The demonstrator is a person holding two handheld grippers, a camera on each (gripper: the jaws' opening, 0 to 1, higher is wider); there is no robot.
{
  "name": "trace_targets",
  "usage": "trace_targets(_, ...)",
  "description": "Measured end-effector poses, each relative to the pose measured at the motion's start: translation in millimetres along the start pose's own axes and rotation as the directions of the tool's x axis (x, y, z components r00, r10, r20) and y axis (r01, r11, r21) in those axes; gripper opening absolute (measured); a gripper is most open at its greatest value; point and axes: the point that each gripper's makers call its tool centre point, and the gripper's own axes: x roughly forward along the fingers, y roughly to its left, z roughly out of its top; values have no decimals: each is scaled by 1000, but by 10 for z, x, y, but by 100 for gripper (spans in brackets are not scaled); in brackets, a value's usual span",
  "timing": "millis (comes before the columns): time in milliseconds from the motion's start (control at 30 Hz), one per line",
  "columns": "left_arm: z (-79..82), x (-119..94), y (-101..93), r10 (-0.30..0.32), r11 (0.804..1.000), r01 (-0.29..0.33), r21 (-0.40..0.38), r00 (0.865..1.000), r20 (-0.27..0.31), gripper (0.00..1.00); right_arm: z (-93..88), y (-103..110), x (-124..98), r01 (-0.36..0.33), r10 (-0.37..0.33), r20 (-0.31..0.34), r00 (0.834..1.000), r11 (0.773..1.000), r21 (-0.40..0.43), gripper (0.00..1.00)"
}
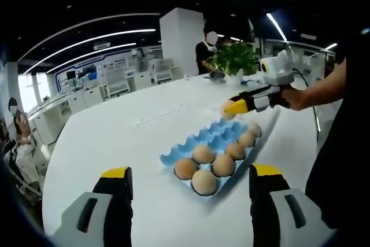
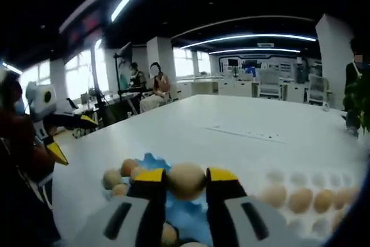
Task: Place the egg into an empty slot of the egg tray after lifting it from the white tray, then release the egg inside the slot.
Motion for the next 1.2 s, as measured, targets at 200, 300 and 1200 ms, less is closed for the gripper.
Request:
trace_targets(200, -6, -2, 0, 1, 1000, -1, -2, 1000, -1, 84, -11, 140, 96, -38, 38, -8, 999, 999, -7, 26)
trace_targets(300, -9, -3, 8, 2, 1000, -2, -1, 1000, -2, 84, -27, 202, 148, -55, 55, -13, 998, 998, -11, 26)
trace_targets(1200, -15, -6, 26, 3, 1000, -3, -1, 1000, -3, 84, -315, 383, 340, -121, 119, -97, 988, 993, -12, 26)
